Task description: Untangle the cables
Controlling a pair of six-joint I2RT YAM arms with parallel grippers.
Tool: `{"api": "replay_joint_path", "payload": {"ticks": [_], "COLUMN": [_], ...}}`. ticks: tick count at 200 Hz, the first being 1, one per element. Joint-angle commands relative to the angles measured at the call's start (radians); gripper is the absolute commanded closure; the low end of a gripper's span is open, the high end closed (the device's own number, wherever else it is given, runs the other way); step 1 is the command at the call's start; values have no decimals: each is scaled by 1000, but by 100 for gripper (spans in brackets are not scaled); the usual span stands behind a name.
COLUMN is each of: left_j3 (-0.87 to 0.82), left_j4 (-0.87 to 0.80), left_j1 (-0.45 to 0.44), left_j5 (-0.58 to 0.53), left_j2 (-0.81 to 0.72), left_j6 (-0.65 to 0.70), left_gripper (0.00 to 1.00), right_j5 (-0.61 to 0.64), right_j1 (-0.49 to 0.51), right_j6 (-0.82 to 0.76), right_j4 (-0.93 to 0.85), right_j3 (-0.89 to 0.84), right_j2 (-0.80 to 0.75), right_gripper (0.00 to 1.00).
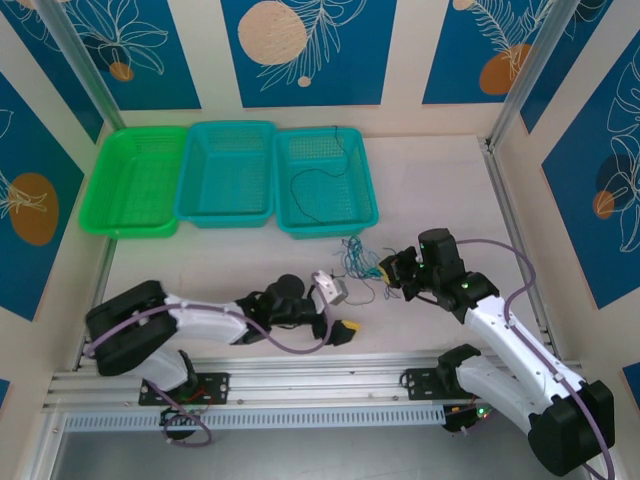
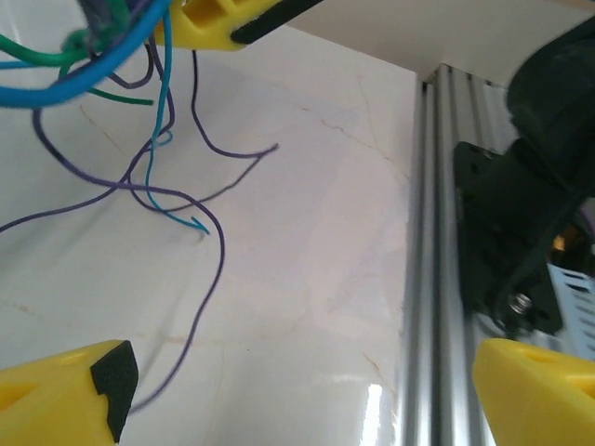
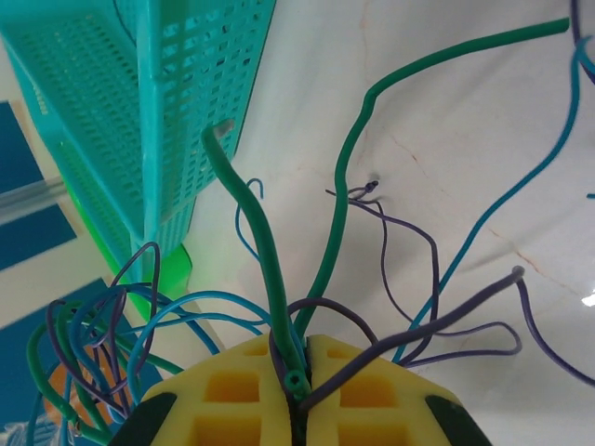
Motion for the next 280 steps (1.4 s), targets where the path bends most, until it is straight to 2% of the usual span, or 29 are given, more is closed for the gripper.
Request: {"api": "replay_joint_path", "payload": {"ticks": [1,30,54,65,80,109,133,159,180,207,222,245,264,280], "left_j3": [78,185,238,255,254,202,130,42,-35,-40,-33,-44,-41,-44], "left_j4": [226,279,341,350,376,374,343,268,179,-156,-328,-494,-607,-664], "left_j1": [-12,-15,-18,-18,-18,-17,-16,-2,18,66,109,219,301,332], "left_j5": [-63,-95,-203,-238,-255,-269,-310,-354,-393,-475,-534,-521,-477,-477], "left_j2": [116,277,384,410,419,364,281,141,-28,-288,-427,-613,-724,-785], "left_j6": [34,21,-19,-36,-56,-71,-79,-121,-158,-168,-183,-213,-212,-198], "left_gripper": [5,3,3,6,21,58,100,100,100,100,100,100,100,100], "right_j5": [38,35,44,47,66,117,110,103,113,188,274,403,387,355], "right_j1": [9,12,23,26,28,7,-40,-126,-215,-276,-275,-312,-401,-473], "right_j6": [123,196,246,253,242,203,177,119,0,-221,-341,-352,-364,-382], "right_j4": [-56,-82,-99,-104,-129,-196,-184,-198,-191,-150,-104,-116,-105,-105], "right_j3": [60,83,100,110,127,148,116,82,54,10,-39,-120,-163,-168], "right_j2": [-6,2,4,3,4,0,0,-1,-10,-11,-7,1,6,20], "right_gripper": [100,100,100,100,100,100,100,100,100,100,95,88,86,78]}}
